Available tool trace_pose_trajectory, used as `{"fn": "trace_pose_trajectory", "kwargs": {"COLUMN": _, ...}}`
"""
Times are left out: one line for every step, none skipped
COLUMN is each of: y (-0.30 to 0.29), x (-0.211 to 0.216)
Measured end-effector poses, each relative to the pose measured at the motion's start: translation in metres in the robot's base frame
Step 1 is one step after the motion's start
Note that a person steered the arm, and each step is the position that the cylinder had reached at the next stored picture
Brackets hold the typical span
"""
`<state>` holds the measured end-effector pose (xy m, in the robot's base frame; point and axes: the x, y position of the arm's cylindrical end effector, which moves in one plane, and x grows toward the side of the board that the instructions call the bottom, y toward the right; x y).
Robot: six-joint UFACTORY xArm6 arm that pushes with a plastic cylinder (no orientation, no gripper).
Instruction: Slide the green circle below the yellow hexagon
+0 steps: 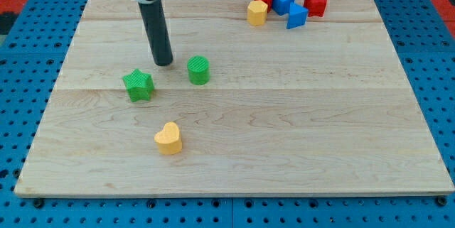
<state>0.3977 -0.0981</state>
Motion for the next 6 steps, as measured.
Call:
{"fn": "trace_pose_trajectory", "kwargs": {"y": 0.037, "x": 0.023}}
{"fn": "trace_pose_trajectory", "kwargs": {"y": 0.112, "x": 0.023}}
{"fn": "trace_pose_trajectory", "kwargs": {"y": 0.12, "x": 0.04}}
{"fn": "trace_pose_trajectory", "kwargs": {"y": 0.143, "x": 0.05}}
{"fn": "trace_pose_trajectory", "kwargs": {"y": 0.162, "x": 0.003}}
{"fn": "trace_pose_trajectory", "kwargs": {"y": 0.168, "x": -0.057}}
